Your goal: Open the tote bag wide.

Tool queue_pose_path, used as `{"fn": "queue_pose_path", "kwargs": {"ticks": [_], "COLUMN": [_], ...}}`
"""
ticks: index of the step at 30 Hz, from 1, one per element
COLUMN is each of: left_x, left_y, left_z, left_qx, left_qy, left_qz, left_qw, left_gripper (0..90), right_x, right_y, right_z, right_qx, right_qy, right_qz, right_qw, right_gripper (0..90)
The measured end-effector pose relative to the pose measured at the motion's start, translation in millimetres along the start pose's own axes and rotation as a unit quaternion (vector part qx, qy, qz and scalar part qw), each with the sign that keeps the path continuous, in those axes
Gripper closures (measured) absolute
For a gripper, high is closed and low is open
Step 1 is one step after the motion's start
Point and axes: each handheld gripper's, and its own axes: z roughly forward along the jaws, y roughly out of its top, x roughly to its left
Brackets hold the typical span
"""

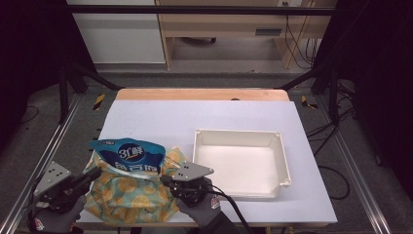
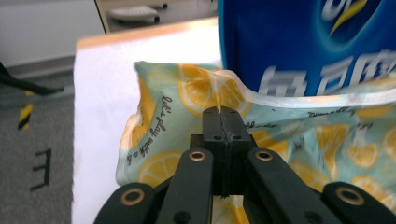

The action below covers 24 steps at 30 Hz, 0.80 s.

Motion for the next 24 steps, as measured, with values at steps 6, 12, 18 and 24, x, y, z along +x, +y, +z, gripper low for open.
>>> {"fn": "queue_pose_path", "kwargs": {"ticks": [6, 12, 18, 24], "left_x": [-0.6, -1.6, -2.3, -2.2], "left_y": [-21.6, -34.2, -41.2, -47.9], "left_z": [9.8, 18.9, 28.8, 36.3], "left_qx": [0.031, 0.056, 0.072, 0.085], "left_qy": [-0.010, -0.016, -0.019, -0.013], "left_qz": [-0.009, -0.013, -0.010, -0.004], "left_qw": [0.9994, 0.9982, 0.9972, 0.9963], "left_gripper": [90.0, 89.9, 89.7, 88.5], "right_x": [1.0, 1.9, 0.5, 1.7], "right_y": [-12.5, -28.1, -39.0, -54.2], "right_z": [7.5, 13.2, 17.2, 24.6], "right_qx": [0.013, 0.024, 0.035, 0.049], "right_qy": [-0.009, -0.014, -0.026, -0.037], "right_qz": [0.009, 0.021, 0.034, 0.044], "right_qw": [0.9998, 0.9994, 0.9985, 0.9972], "right_gripper": [90.0, 90.0, 90.0, 90.0]}}
